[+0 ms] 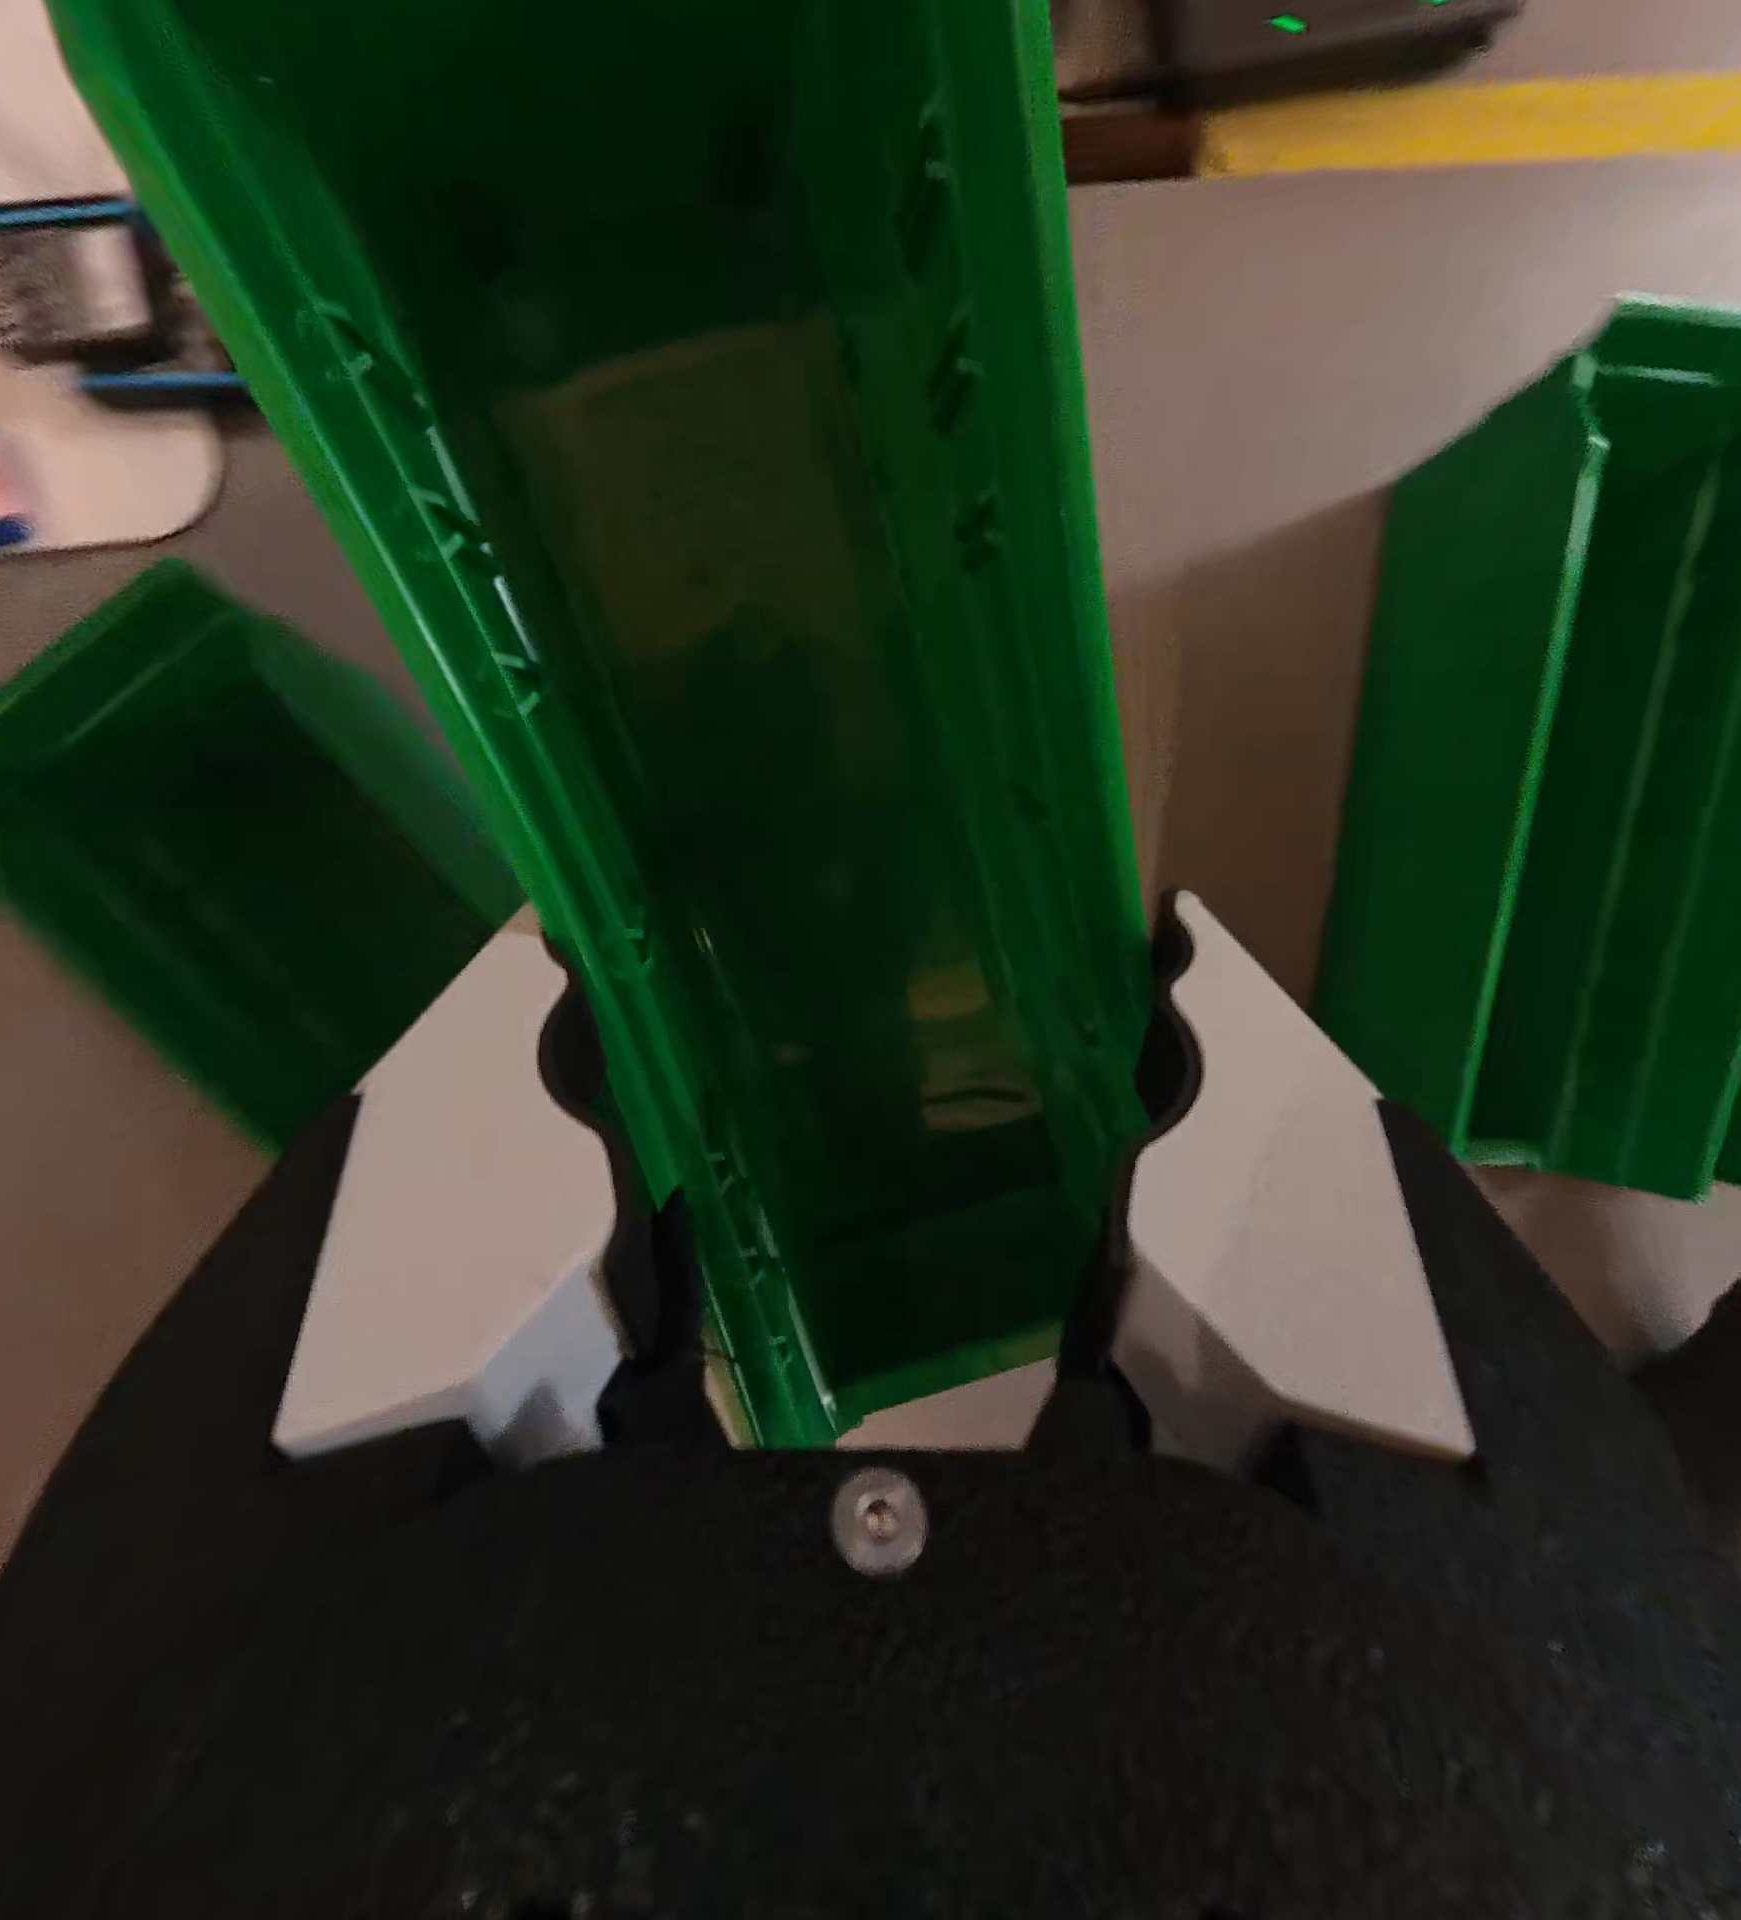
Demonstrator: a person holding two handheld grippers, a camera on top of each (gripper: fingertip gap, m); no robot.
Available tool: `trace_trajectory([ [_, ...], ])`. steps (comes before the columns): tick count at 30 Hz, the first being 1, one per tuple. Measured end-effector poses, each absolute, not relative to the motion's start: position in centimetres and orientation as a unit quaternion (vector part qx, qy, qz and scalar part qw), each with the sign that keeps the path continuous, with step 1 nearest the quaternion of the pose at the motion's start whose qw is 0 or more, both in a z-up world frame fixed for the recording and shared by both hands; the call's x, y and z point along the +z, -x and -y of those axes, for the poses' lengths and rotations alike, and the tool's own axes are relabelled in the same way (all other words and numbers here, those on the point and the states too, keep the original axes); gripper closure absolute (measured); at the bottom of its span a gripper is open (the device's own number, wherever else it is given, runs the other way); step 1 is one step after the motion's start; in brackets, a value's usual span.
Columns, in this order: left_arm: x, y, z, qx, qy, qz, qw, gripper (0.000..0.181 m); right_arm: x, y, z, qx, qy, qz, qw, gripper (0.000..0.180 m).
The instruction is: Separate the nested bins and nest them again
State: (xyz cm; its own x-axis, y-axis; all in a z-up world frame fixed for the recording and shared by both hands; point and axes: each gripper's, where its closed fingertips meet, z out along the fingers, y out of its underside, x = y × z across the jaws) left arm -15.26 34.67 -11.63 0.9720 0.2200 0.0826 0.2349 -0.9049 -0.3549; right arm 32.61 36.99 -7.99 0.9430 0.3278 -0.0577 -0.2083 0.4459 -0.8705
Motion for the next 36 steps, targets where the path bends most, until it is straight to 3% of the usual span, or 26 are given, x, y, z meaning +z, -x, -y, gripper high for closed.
trace_trajectory([
  [5,-10.3,21.5,-30.6,0.041,0.962,0.200,0.181,0.074,-7.9,-32.8,-36.9,0.170,0.500,0.051,0.848,0.100],
  [13,-12.7,24.6,-25.2,0.006,0.938,0.313,0.147,0.073,-7.8,-33.0,-36.8,0.187,0.496,0.043,0.847,0.100],
  [36,-19.0,25.6,-26.4,0.038,0.942,0.278,0.185,0.072,-7.9,-33.1,-37.1,0.207,0.502,0.034,0.839,0.100],
])
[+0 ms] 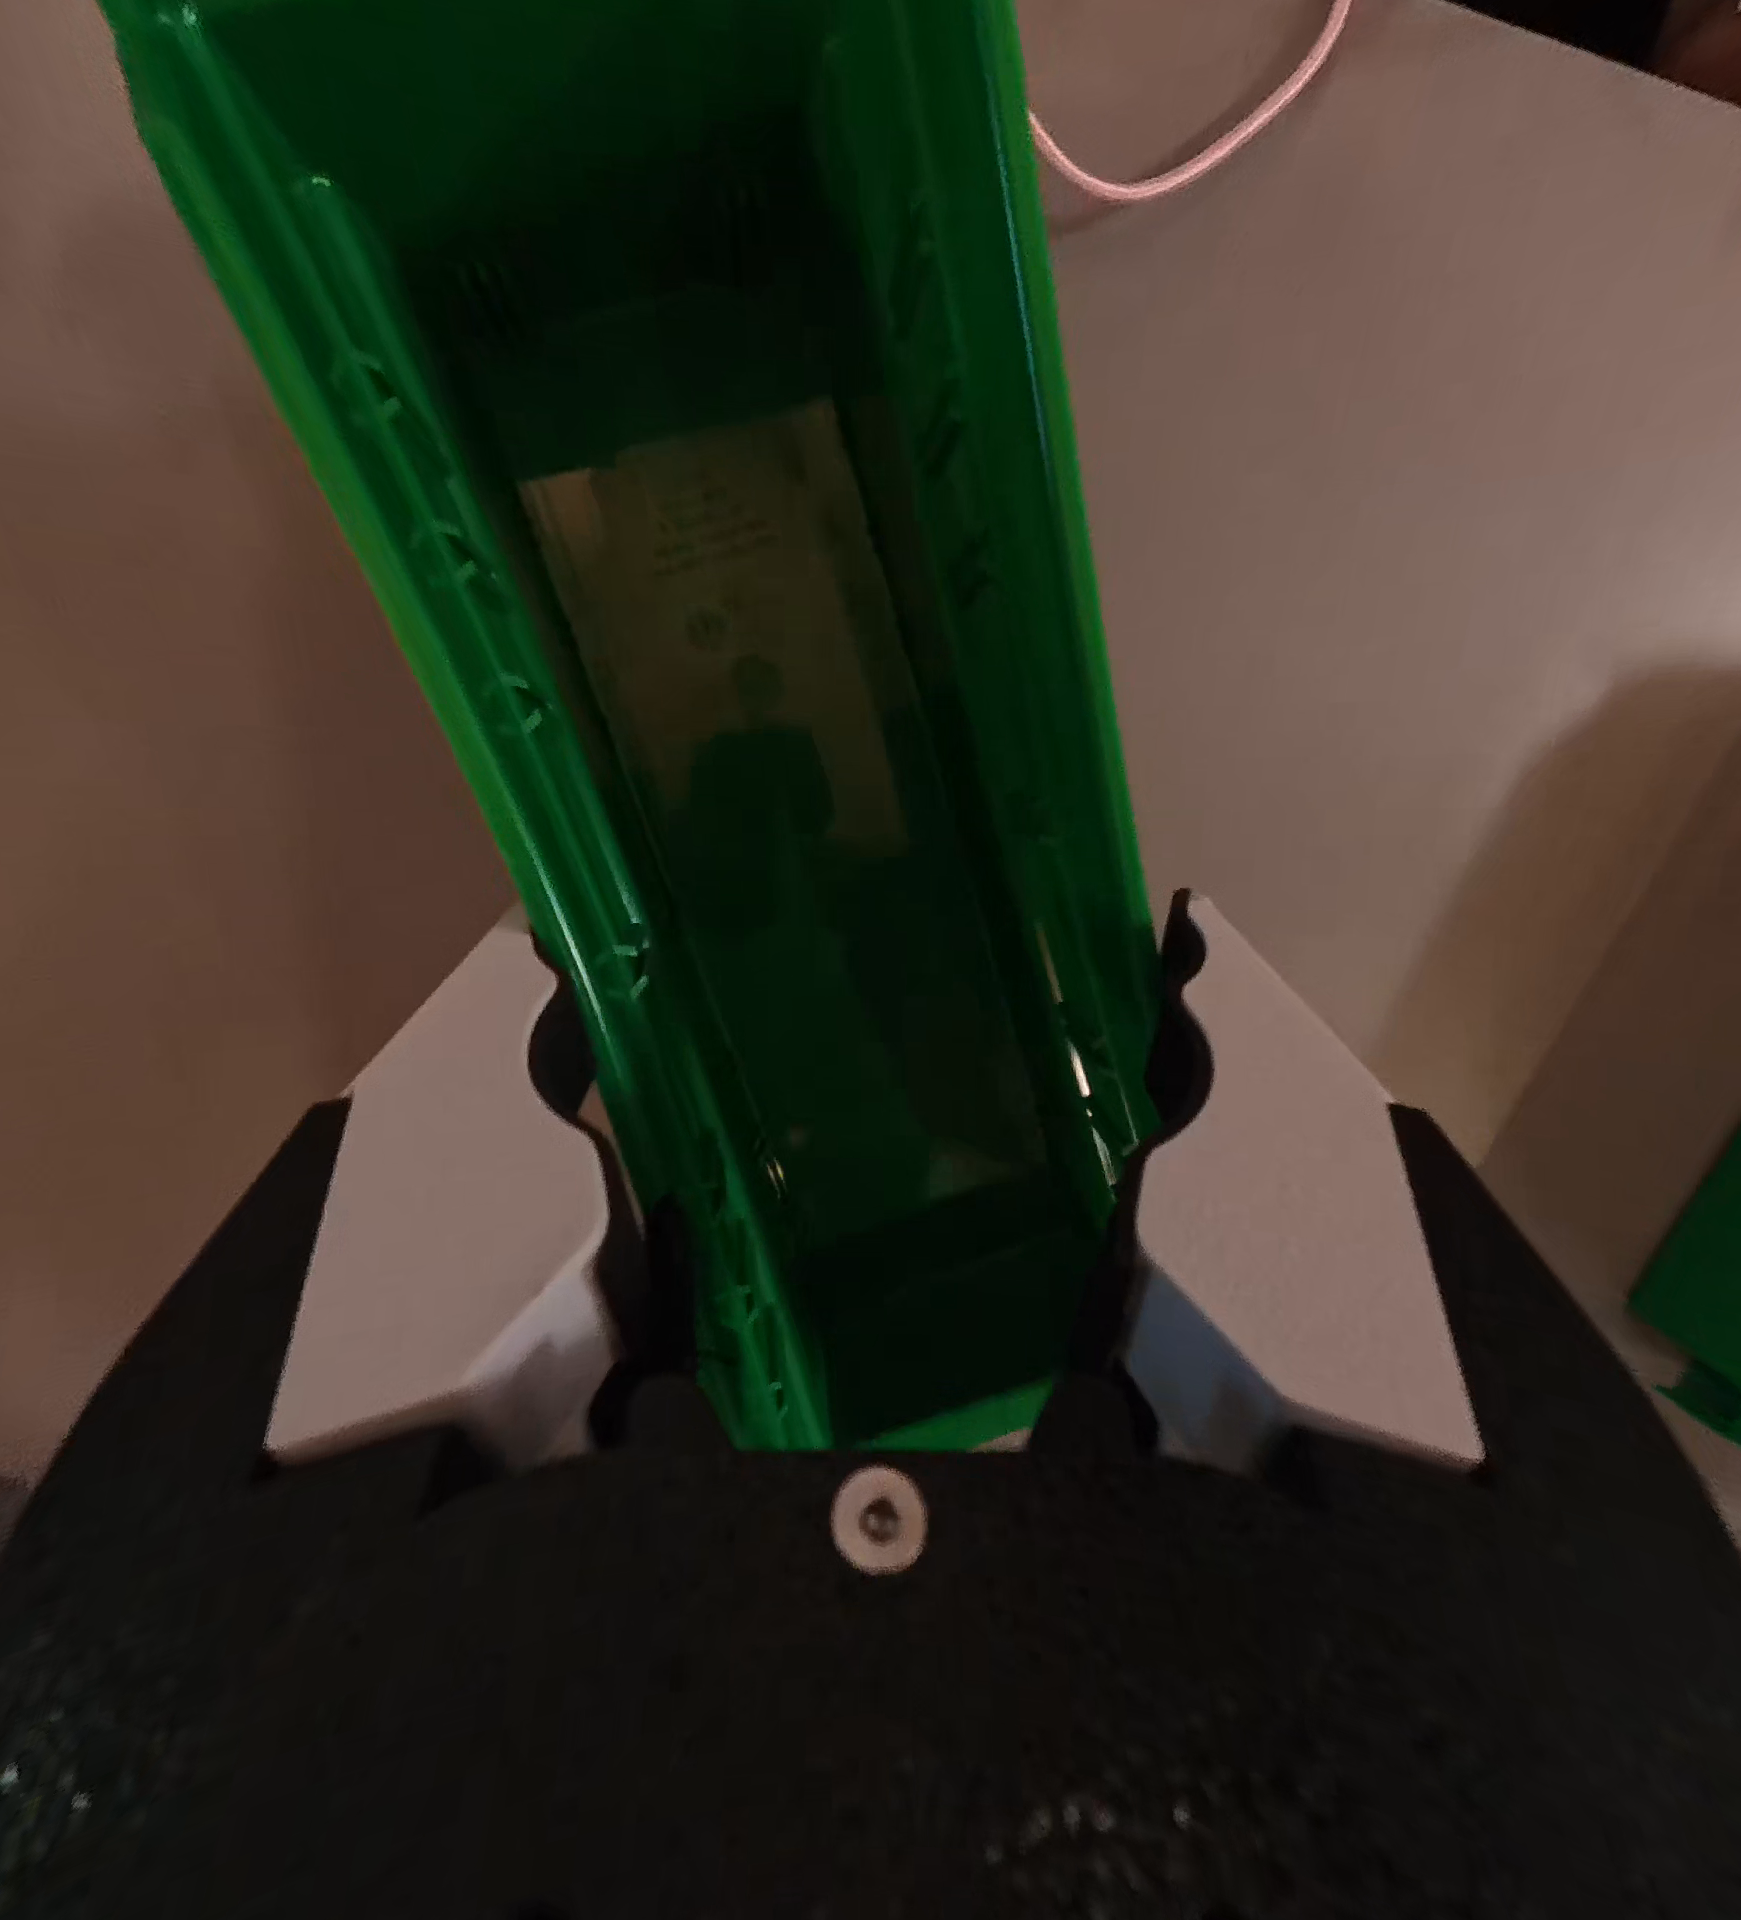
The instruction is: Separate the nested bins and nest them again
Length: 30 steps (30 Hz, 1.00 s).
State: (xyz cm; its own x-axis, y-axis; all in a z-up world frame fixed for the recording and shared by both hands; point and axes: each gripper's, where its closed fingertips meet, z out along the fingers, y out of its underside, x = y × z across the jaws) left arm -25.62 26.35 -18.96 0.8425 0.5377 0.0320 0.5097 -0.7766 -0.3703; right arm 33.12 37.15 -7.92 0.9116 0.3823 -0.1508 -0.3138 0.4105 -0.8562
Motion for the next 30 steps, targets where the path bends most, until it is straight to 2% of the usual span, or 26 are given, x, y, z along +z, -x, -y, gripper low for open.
trace_trajectory([
  [8,-21.0,26.0,-26.2,0.030,0.945,0.271,0.179,0.071,-8.1,-33.2,-37.3,0.210,0.505,0.031,0.837,0.100],
  [15,-21.6,24.6,-26.4,-0.015,0.972,0.168,0.164,0.071,-8.1,-33.1,-37.4,0.207,0.506,0.034,0.837,0.100],
  [18,-21.5,24.4,-26.7,-0.018,0.972,0.158,0.172,0.058,-8.1,-33.2,-37.4,0.207,0.506,0.032,0.837,0.099],
  [20,-19.9,23.4,-28.1,-0.069,0.959,0.168,0.219,0.055,-8.2,-33.2,-37.4,0.208,0.506,0.031,0.837,0.099],
  [21,-19.0,22.8,-28.6,-0.088,0.953,0.170,0.236,0.044,-8.1,-33.2,-37.4,0.209,0.505,0.031,0.837,0.099],
  [22,-18.5,22.8,-28.6,-0.082,0.954,0.169,0.235,0.025,-8.2,-33.3,-37.4,0.209,0.505,0.031,0.837,0.099],
  [23,-18.0,23.6,-28.3,-0.038,0.959,0.159,0.231,0.021,-8.1,-33.3,-37.4,0.210,0.505,0.030,0.837,0.099],
  [26,-15.4,23.8,-29.0,0.044,0.959,0.129,0.250,0.021,-8.1,-33.3,-37.4,0.209,0.505,0.030,0.837,0.099],
  [30,-13.0,16.0,-33.1,-0.004,0.953,0.056,0.298,0.021,-8.0,-33.3,-37.4,0.198,0.503,0.033,0.841,0.099],
])
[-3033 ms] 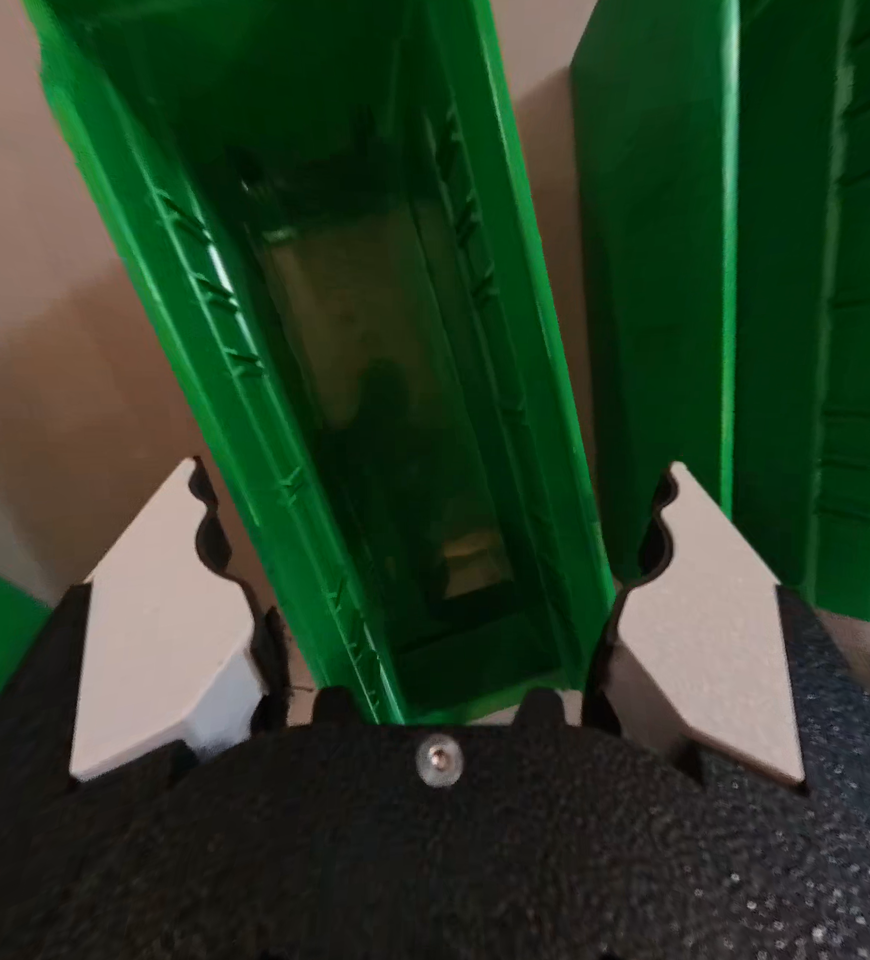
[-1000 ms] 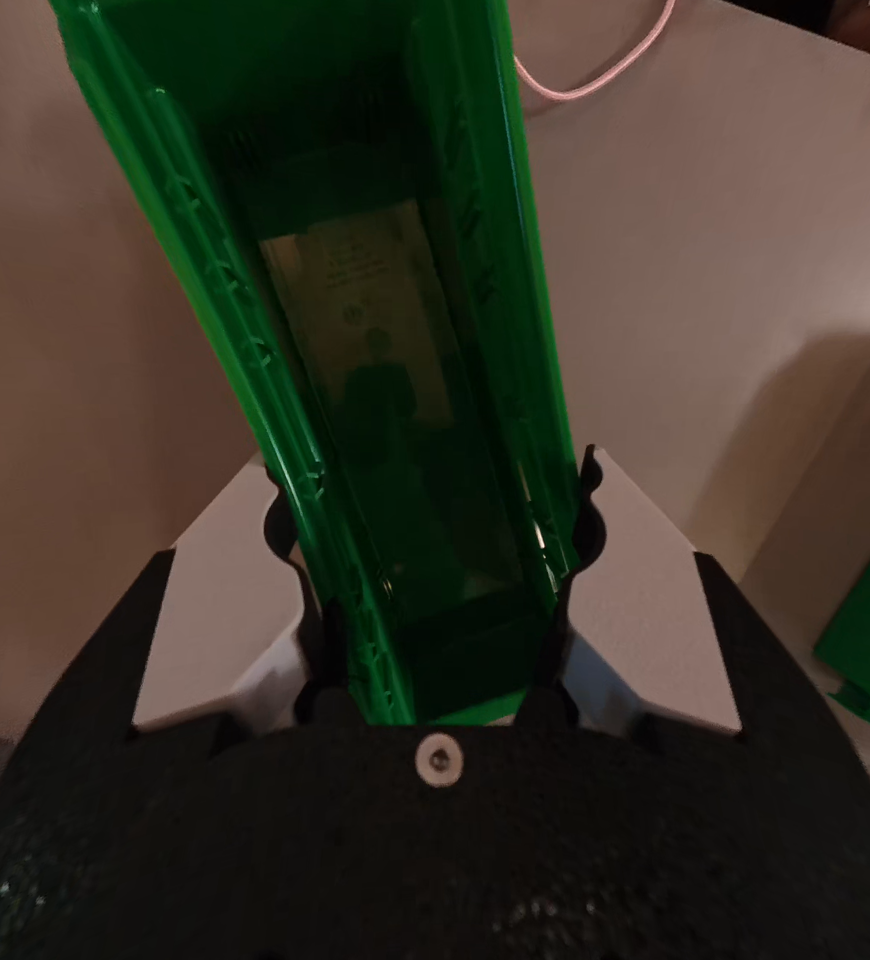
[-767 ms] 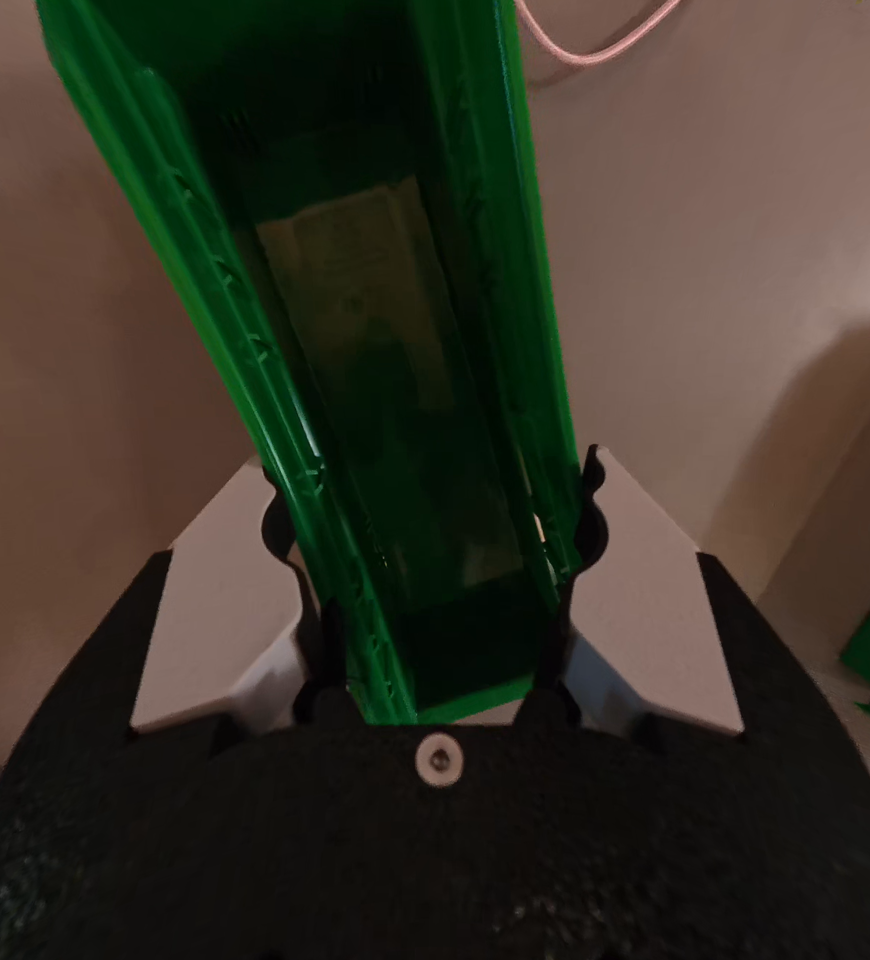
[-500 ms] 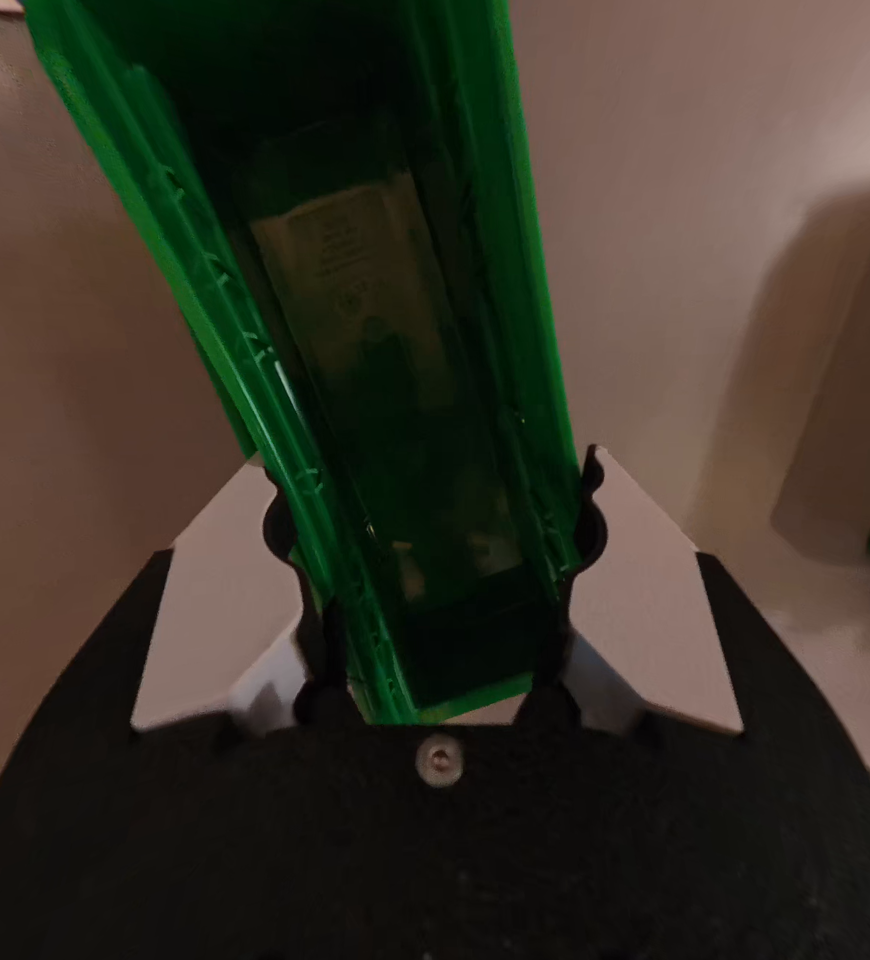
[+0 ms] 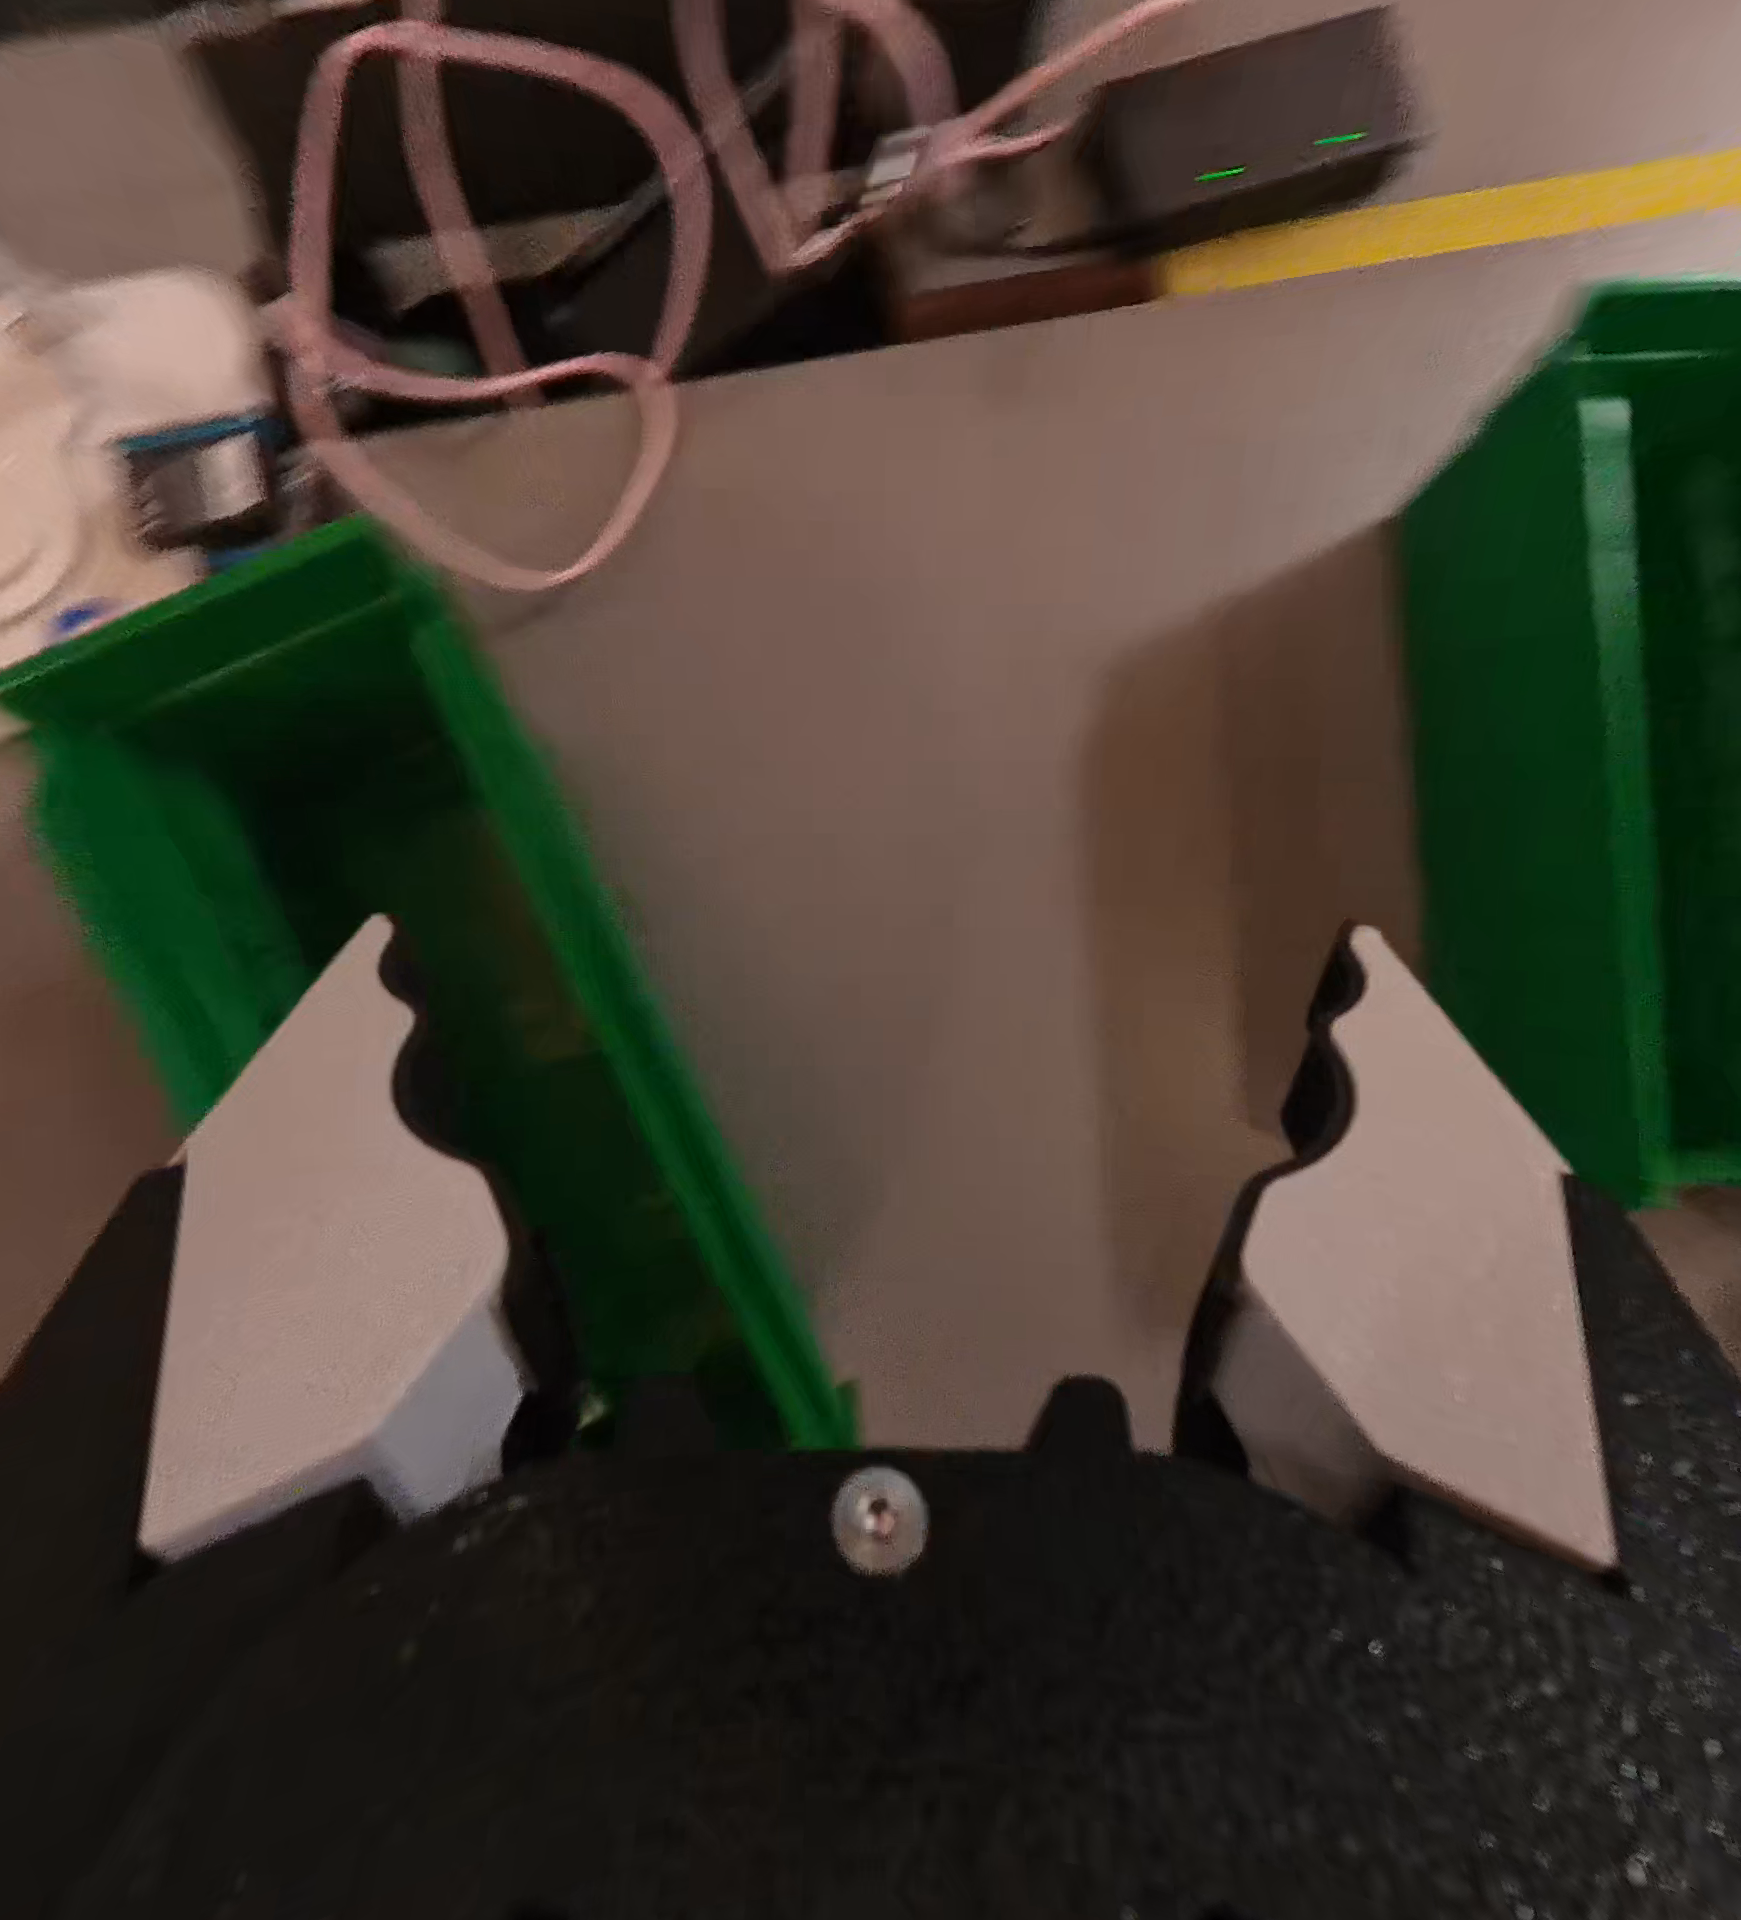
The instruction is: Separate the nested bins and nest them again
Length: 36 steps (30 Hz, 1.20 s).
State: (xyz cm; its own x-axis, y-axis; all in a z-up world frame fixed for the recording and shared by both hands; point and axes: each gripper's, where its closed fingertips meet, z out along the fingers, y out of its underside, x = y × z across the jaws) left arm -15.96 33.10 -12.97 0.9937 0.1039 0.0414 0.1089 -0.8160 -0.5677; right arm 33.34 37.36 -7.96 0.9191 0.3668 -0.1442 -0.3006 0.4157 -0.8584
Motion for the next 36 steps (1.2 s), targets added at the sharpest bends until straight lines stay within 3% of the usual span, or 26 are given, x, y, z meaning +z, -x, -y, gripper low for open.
trace_trajectory([
  [8,-17.3,-6.8,-39.2,-0.181,0.955,-0.056,0.229,0.021,-7.8,-33.1,-37.1,0.191,0.499,0.040,0.844,0.099],
  [16,-24.4,-10.2,-40.1,-0.037,0.991,-0.068,0.110,0.021,-7.6,-32.6,-36.9,0.195,0.495,0.049,0.845,0.099],
  [19,-25.5,-11.7,-39.3,-0.091,0.993,-0.049,0.058,0.030,-7.6,-32.7,-36.9,0.196,0.495,0.047,0.845,0.099],
  [21,-25.1,-11.3,-39.4,-0.100,0.992,-0.054,0.052,0.050,-7.5,-32.7,-36.9,0.195,0.494,0.047,0.846,0.099],
  [24,-24.6,-9.8,-38.8,-0.113,0.992,-0.044,0.033,0.062,-7.4,-32.5,-36.8,0.192,0.493,0.052,0.847,0.099],
  [28,-21.4,-3.9,-39.0,-0.083,0.994,-0.025,0.070,0.067,-7.5,-32.4,-36.9,0.191,0.496,0.053,0.845,0.099],
  [36,-9.1,12.0,-33.8,-0.024,0.985,0.087,0.148,0.068,-7.6,-33.0,-37.1,0.197,0.500,0.039,0.843,0.099],
])
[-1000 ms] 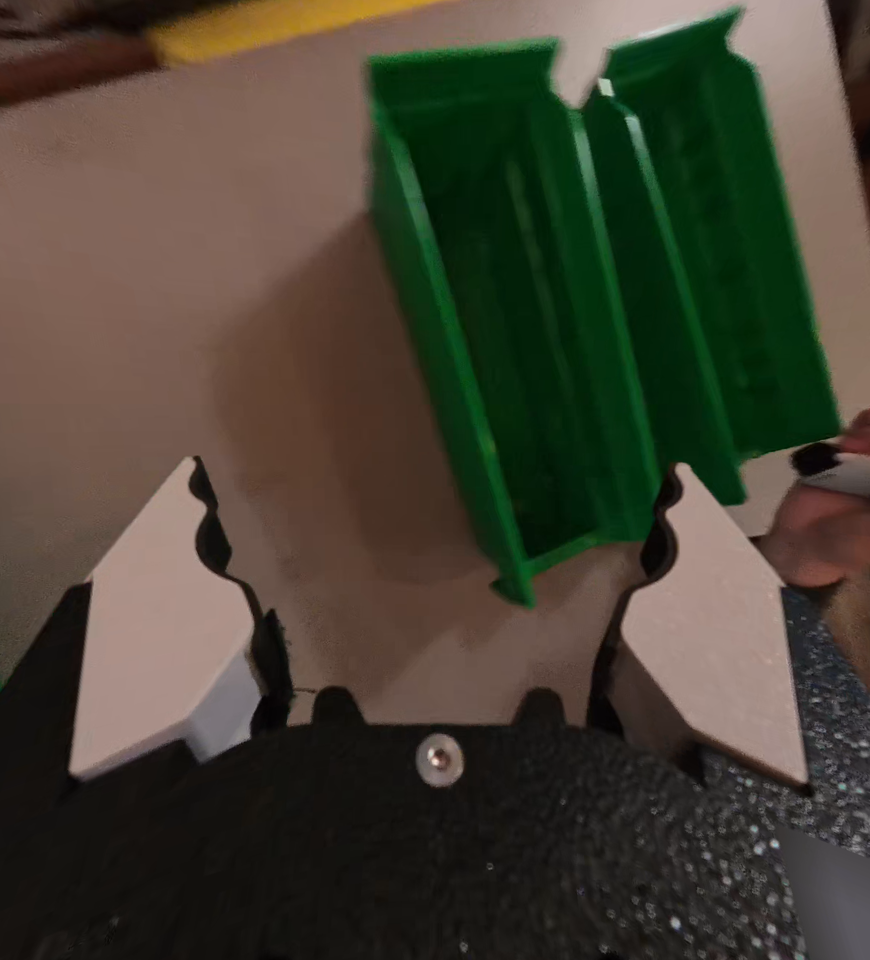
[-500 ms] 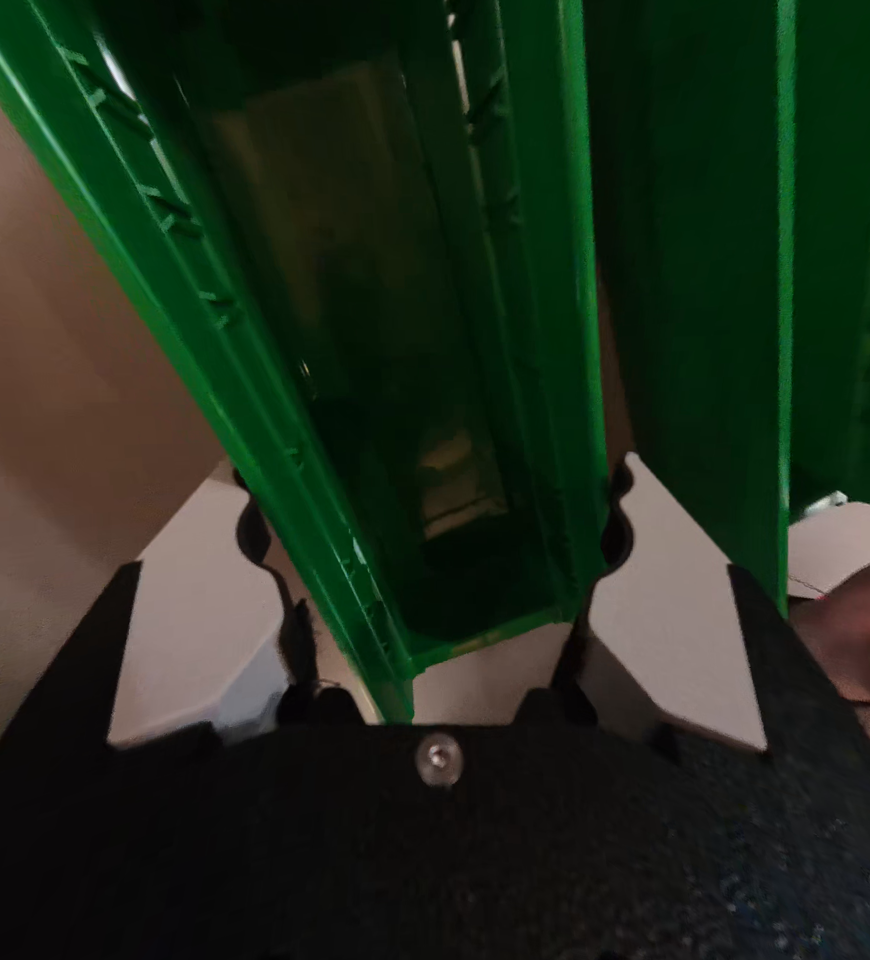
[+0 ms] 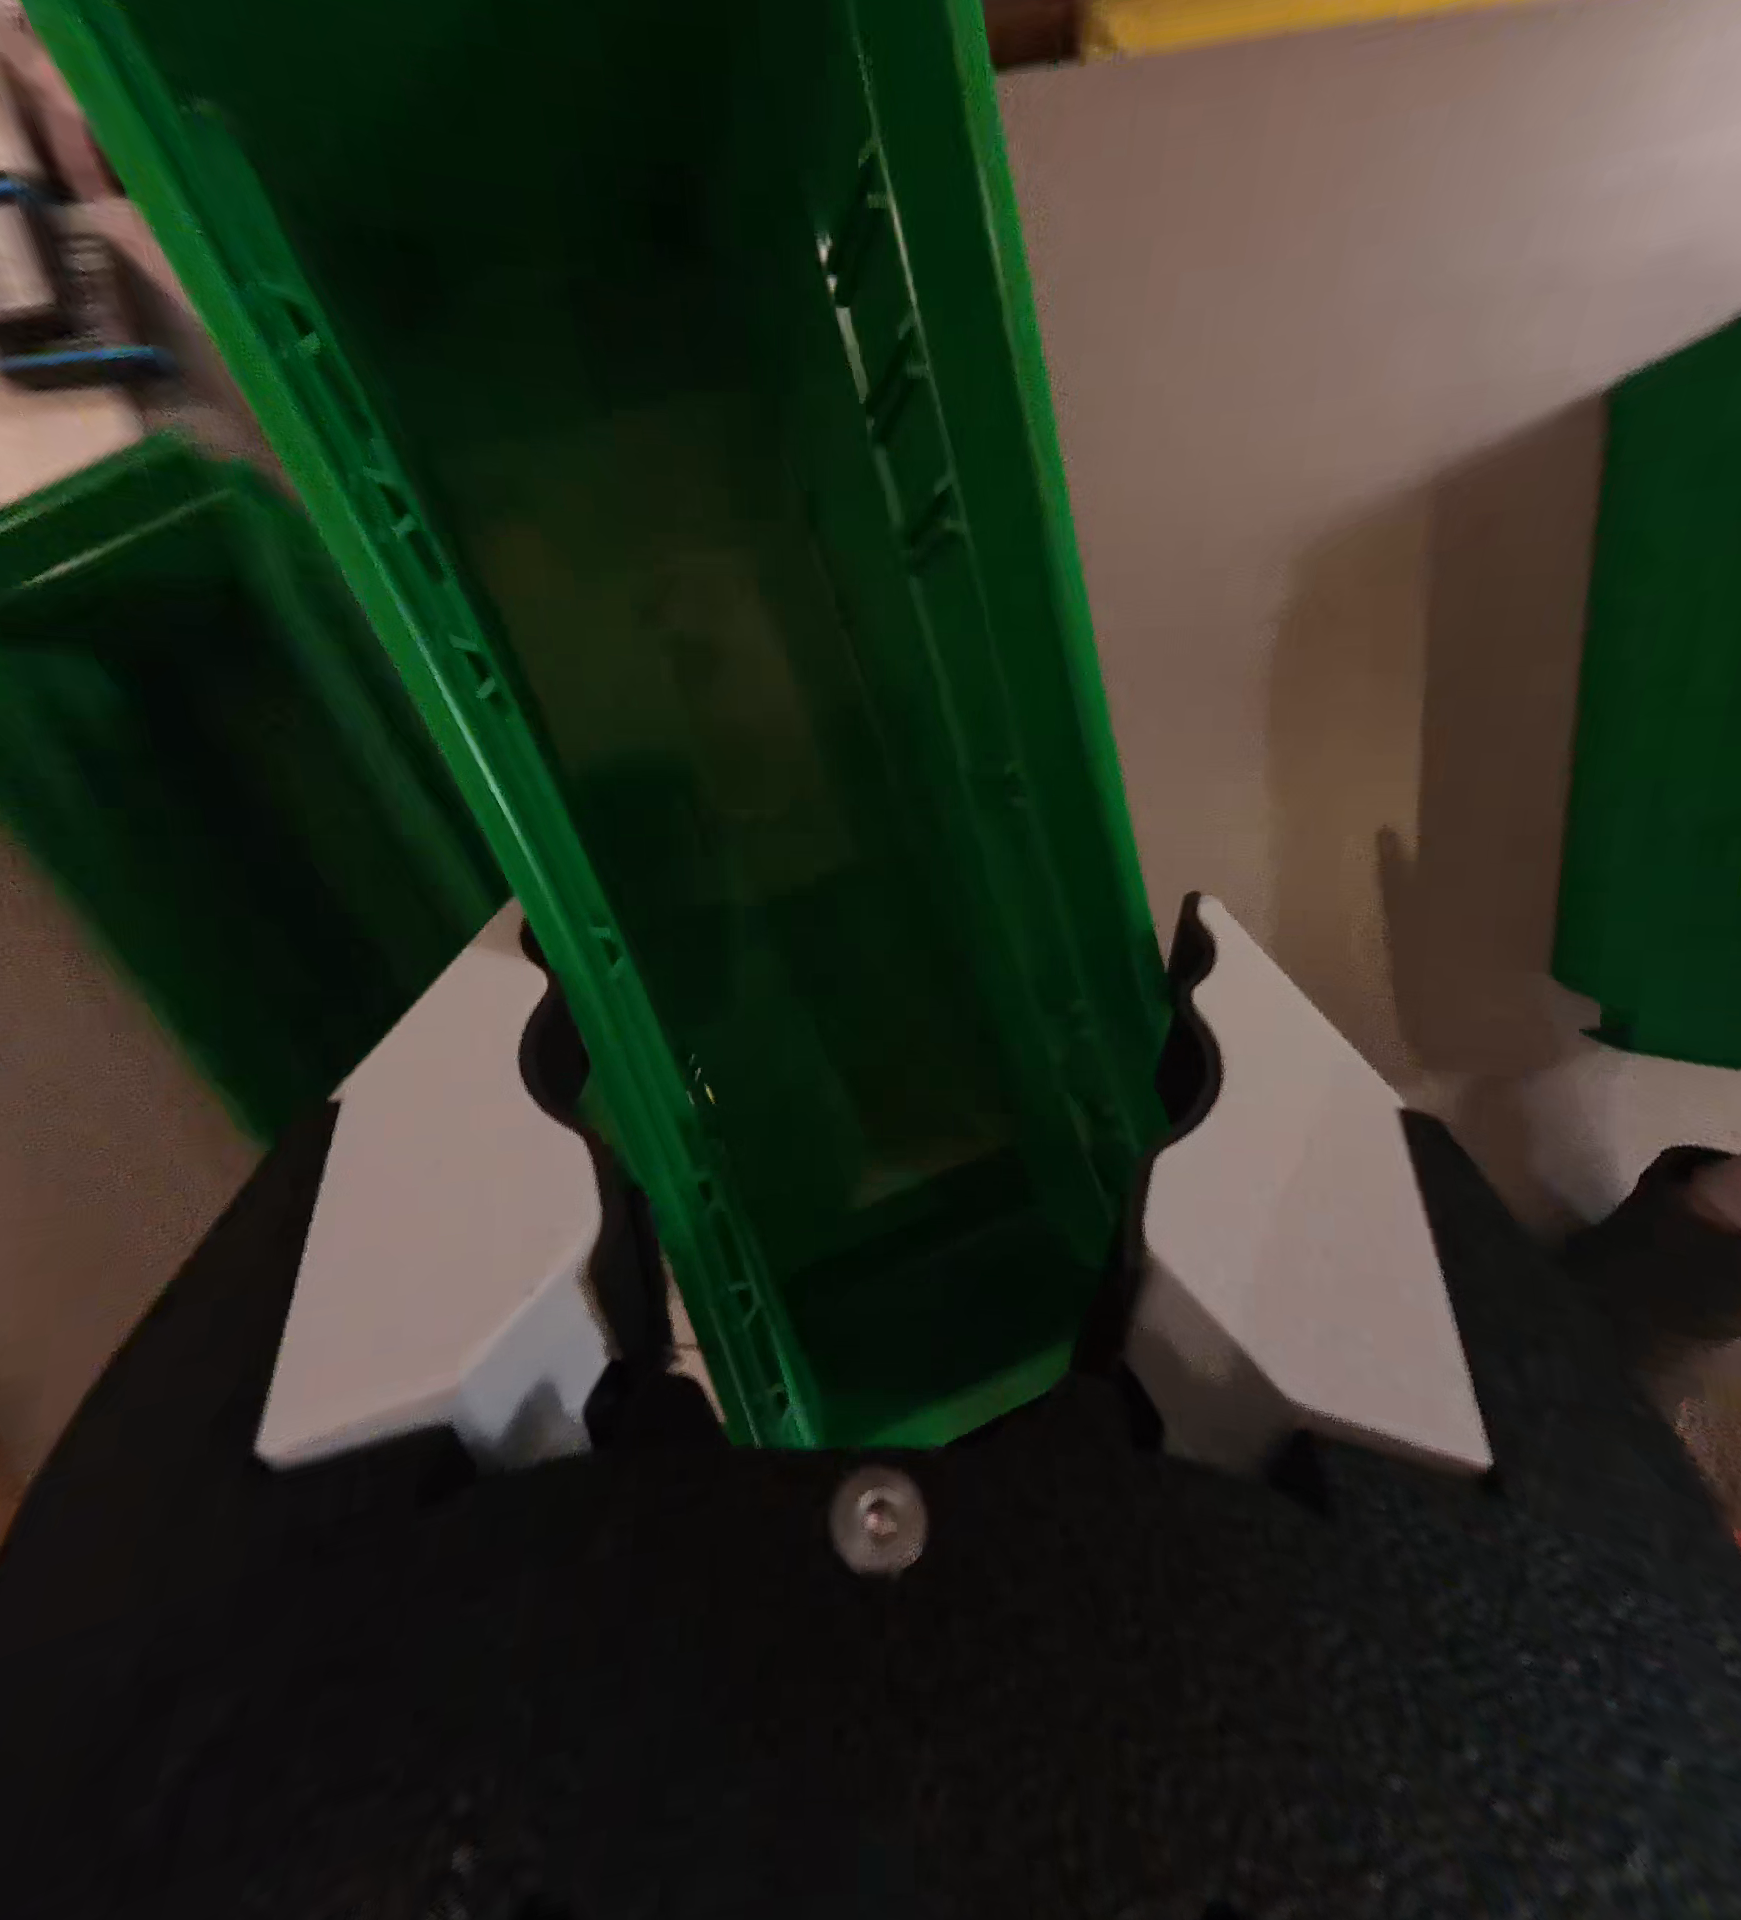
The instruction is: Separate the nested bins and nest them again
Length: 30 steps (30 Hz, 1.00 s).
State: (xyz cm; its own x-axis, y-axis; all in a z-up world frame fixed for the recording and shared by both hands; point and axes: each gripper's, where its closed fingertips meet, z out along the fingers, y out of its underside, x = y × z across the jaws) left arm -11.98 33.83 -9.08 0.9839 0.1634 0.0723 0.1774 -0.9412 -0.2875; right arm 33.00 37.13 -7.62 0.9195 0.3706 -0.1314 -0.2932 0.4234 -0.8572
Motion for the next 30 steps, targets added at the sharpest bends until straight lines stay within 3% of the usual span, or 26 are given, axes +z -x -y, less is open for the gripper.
trace_trajectory([
  [6,-6.0,20.5,-28.2,0.000,0.975,0.144,0.172,0.069,-7.7,-33.1,-37.2,0.197,0.502,0.036,0.841,0.098],
  [30,-13.2,25.4,-26.8,-0.081,0.956,0.156,0.236,0.065,-8.2,-33.3,-37.7,0.209,0.515,0.027,0.831,0.099],
])
